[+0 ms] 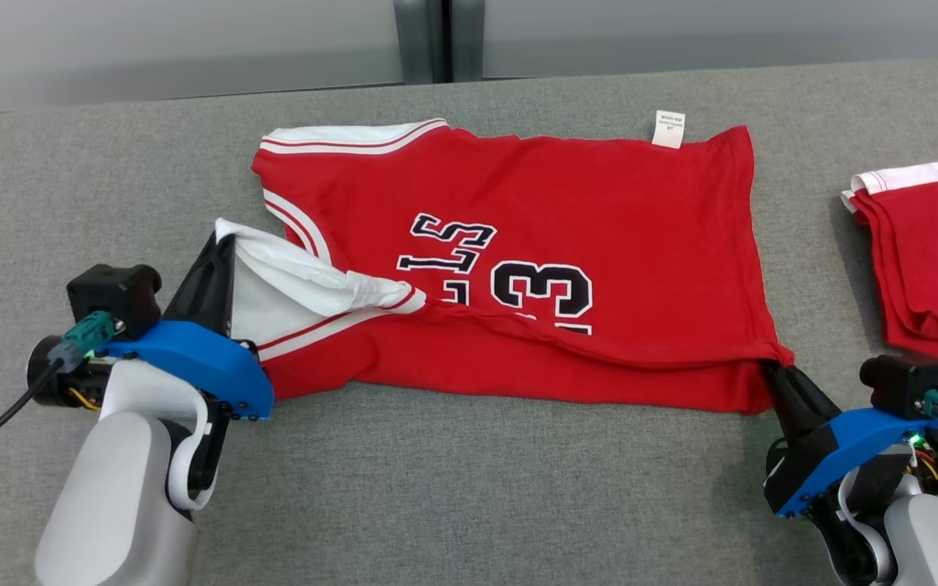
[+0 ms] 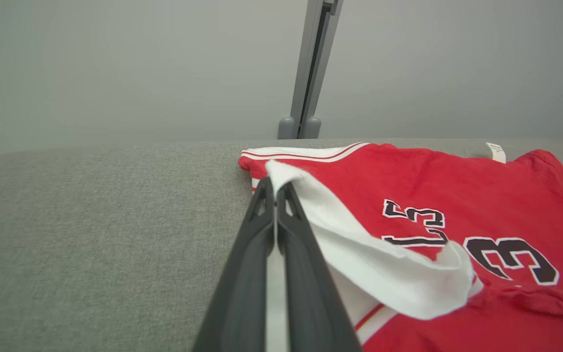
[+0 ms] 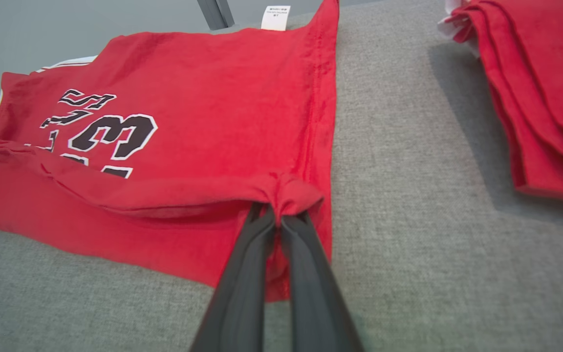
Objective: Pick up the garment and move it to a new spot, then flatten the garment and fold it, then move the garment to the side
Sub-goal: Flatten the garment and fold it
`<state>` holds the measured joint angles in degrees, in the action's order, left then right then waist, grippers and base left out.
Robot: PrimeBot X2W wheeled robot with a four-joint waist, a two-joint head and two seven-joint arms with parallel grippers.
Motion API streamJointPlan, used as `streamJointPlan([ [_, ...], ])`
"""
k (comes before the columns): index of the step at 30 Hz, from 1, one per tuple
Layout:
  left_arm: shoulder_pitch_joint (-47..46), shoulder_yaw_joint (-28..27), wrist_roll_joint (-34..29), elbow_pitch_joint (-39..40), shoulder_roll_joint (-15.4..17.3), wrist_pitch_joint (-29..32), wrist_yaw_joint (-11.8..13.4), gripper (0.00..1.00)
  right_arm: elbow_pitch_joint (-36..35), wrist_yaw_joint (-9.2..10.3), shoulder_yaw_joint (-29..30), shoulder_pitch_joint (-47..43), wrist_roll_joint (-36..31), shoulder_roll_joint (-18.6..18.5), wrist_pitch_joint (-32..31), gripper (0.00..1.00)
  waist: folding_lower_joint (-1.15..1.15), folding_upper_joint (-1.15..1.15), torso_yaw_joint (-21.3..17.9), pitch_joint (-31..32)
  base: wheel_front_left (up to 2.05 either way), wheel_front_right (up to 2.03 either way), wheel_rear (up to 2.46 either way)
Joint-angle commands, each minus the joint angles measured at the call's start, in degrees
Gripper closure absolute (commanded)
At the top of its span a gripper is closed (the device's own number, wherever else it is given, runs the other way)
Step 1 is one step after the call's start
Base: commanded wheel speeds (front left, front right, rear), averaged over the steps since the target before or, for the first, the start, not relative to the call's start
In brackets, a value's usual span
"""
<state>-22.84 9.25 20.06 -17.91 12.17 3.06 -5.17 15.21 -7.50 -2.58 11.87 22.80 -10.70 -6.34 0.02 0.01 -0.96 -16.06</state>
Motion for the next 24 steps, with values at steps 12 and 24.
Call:
streamJointPlan([
  [12, 0.8, 0.3, -0.3, -8.8, -1.6, -10.6, 1.3, 0.0, 3.4, 0.02, -1.6, 1.7, -4.9, -0.9, 17.7, 0.0, -0.02, -0.01, -0.3, 0.6, 0.0, 0.0, 0.0],
  [24, 13.3, -0.3, -5.1, 5.3, -0.8, -17.5, 8.4, 0.0, -11.3, 0.02, 3.7, -8.3, -12.7, 3.4, 19.6, 0.0, -0.02, -0.01, -0.5, 4.8, 0.0, 0.0, 0.0],
])
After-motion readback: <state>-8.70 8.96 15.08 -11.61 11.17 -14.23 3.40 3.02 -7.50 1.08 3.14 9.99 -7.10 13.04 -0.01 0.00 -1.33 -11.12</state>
